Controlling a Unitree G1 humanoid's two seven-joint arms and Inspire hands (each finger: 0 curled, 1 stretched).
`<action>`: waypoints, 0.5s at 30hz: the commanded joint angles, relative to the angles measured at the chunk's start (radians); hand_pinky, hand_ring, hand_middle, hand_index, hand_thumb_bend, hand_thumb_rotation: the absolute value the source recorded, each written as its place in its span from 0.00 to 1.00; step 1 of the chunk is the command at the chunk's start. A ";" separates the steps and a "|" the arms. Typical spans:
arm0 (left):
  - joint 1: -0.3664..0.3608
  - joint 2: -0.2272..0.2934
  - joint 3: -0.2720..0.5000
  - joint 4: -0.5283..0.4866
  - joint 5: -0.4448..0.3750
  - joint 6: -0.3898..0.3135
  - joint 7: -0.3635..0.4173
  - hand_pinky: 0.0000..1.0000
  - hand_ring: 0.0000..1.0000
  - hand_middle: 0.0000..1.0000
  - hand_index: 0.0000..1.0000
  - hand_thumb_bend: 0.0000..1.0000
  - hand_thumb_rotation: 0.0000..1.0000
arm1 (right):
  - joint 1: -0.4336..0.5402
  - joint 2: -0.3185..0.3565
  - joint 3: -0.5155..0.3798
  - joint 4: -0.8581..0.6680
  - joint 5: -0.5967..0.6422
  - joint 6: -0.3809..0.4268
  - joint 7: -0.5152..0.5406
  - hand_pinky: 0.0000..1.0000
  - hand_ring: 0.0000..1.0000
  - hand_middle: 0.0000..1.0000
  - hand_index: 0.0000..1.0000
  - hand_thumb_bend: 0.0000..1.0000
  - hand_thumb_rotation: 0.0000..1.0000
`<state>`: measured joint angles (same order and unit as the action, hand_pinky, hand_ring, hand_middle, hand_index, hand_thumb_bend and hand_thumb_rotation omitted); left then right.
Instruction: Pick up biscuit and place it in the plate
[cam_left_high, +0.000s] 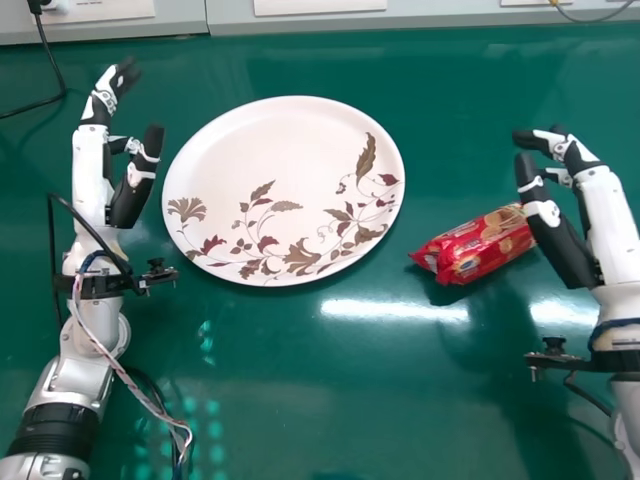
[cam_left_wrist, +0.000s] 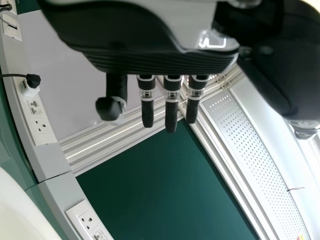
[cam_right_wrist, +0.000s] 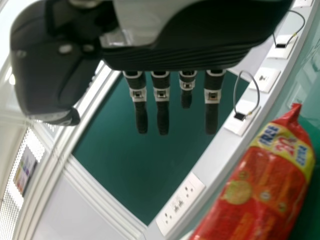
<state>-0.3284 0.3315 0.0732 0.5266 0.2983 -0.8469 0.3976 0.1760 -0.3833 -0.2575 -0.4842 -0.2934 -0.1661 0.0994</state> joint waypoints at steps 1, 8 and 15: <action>0.099 -0.029 0.002 0.077 -0.001 -0.007 0.005 0.00 0.97 0.94 0.98 1.00 0.96 | 0.016 -0.033 -0.021 0.006 0.030 -0.024 0.034 0.71 0.80 0.83 0.83 0.73 0.30; 0.112 -0.009 0.008 0.067 0.007 -0.013 0.006 0.00 1.00 0.99 1.00 1.00 0.98 | 0.023 -0.140 -0.066 0.037 0.097 -0.060 0.146 0.76 0.83 0.85 0.85 0.91 0.32; 0.117 0.006 0.014 0.045 -0.015 -0.013 -0.029 0.00 1.00 1.00 1.00 1.00 0.97 | 0.017 -0.259 -0.082 0.037 0.180 -0.017 0.310 0.84 0.92 0.94 0.93 1.00 0.34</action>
<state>-0.3039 0.3589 0.0884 0.5156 0.2926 -0.8507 0.3755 0.1851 -0.6143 -0.3288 -0.4492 -0.1356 -0.1884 0.3782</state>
